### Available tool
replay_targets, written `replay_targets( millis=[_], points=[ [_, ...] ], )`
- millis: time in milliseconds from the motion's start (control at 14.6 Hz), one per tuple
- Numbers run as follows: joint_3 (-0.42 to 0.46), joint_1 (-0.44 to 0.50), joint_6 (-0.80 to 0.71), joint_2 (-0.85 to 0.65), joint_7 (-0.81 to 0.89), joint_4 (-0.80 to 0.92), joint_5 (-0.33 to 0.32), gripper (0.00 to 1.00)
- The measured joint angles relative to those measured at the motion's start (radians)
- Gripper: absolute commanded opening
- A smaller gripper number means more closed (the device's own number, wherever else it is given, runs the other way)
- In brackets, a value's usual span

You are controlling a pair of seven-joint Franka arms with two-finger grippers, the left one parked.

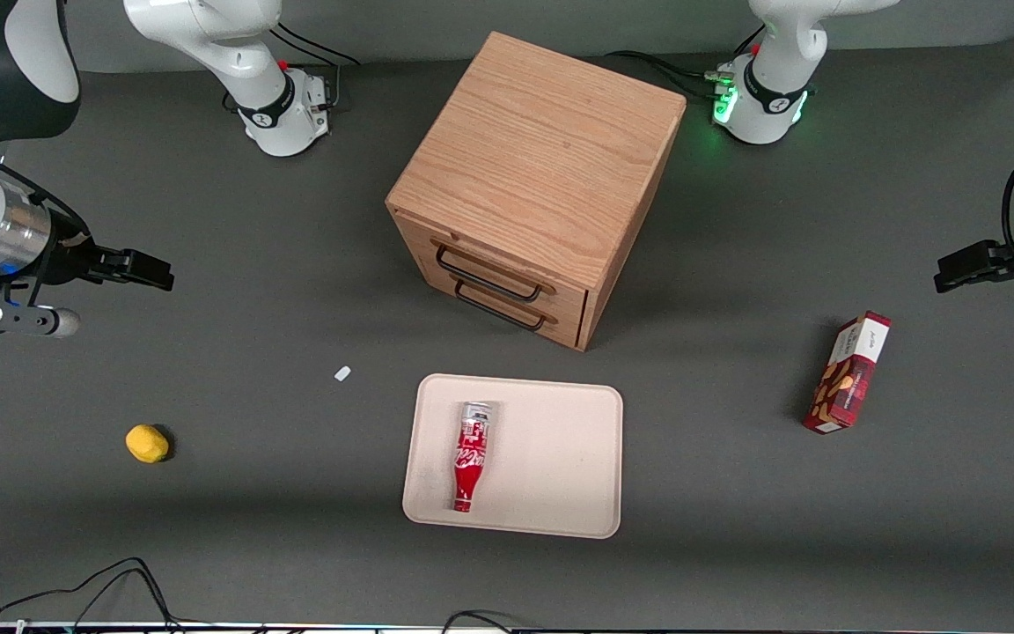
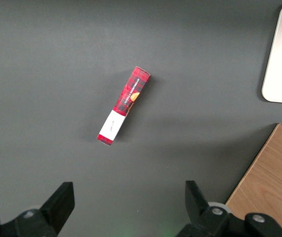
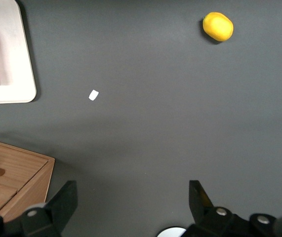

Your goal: Place coke bottle on tray

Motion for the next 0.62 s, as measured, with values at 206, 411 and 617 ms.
replay_targets(
  millis=[206, 411, 617],
  points=[
    [-0.006, -0.002, -0.001, 0.0, 0.0, 0.006, 0.0, 1.0],
    [-0.023, 0.001, -0.018, -0.001, 0.0, 0.024, 0.0, 1.0],
    [-0.027, 0.001, -0.03, -0.001, 0.0, 0.031, 0.0, 1.0]
  ],
)
